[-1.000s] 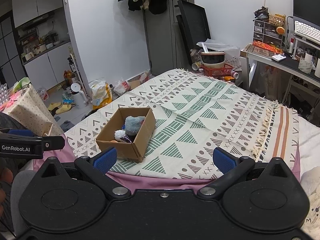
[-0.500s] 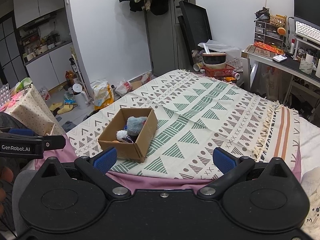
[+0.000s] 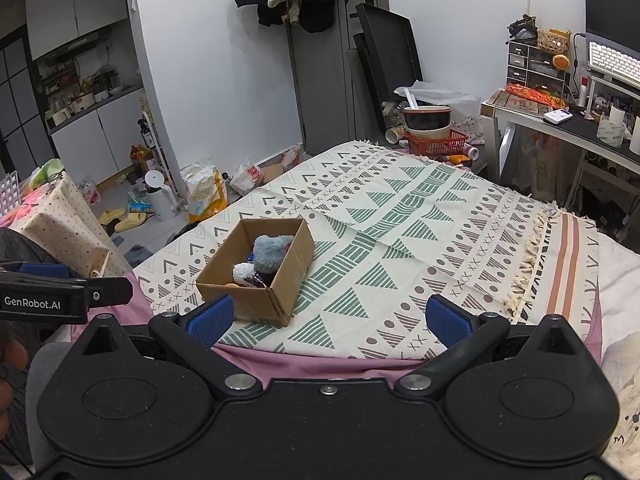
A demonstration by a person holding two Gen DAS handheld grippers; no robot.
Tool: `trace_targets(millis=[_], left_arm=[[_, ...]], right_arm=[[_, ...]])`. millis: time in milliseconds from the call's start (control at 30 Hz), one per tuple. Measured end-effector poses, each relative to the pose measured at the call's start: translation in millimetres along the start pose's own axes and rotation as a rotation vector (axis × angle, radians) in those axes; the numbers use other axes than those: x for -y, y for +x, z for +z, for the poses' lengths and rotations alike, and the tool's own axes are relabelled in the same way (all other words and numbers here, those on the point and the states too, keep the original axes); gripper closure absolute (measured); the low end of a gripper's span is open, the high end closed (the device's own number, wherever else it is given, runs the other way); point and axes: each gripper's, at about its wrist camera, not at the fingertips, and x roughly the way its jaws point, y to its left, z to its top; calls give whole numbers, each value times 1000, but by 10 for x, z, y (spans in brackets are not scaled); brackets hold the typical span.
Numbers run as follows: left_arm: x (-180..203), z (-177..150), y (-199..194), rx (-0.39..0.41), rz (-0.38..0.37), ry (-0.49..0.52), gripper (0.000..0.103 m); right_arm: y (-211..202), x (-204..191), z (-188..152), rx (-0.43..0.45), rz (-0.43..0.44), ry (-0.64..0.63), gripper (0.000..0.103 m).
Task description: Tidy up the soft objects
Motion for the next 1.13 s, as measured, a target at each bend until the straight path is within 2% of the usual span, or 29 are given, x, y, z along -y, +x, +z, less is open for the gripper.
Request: trace_targets(millis=[1133], left_arm=[[50,-91,71,-3,-31,-12,1]], right_arm=[[57,2,-41,-15,-7,15,0]])
